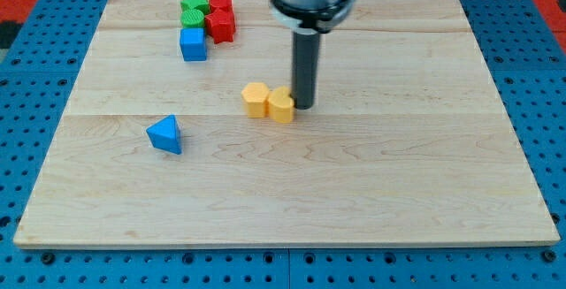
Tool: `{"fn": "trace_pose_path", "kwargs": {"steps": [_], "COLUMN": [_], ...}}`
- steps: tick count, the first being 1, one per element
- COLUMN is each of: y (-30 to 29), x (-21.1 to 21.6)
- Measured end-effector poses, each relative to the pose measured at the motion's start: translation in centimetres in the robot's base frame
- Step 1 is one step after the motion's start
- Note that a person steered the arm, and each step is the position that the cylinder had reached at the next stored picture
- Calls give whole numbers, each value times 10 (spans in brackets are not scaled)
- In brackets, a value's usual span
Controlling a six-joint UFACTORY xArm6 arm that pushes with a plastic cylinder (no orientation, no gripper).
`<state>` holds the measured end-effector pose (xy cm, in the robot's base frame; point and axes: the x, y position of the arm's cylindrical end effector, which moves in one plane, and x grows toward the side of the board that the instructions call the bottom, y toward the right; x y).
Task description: Push the yellow heart along with yellow hexagon towards blue cube
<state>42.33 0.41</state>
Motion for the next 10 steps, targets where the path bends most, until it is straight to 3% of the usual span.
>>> {"fn": "trace_pose_path", "kwargs": {"steps": [2, 4, 5, 10], "y": [-44, -43, -63, -96], "x": [7, 58, 63, -59]}}
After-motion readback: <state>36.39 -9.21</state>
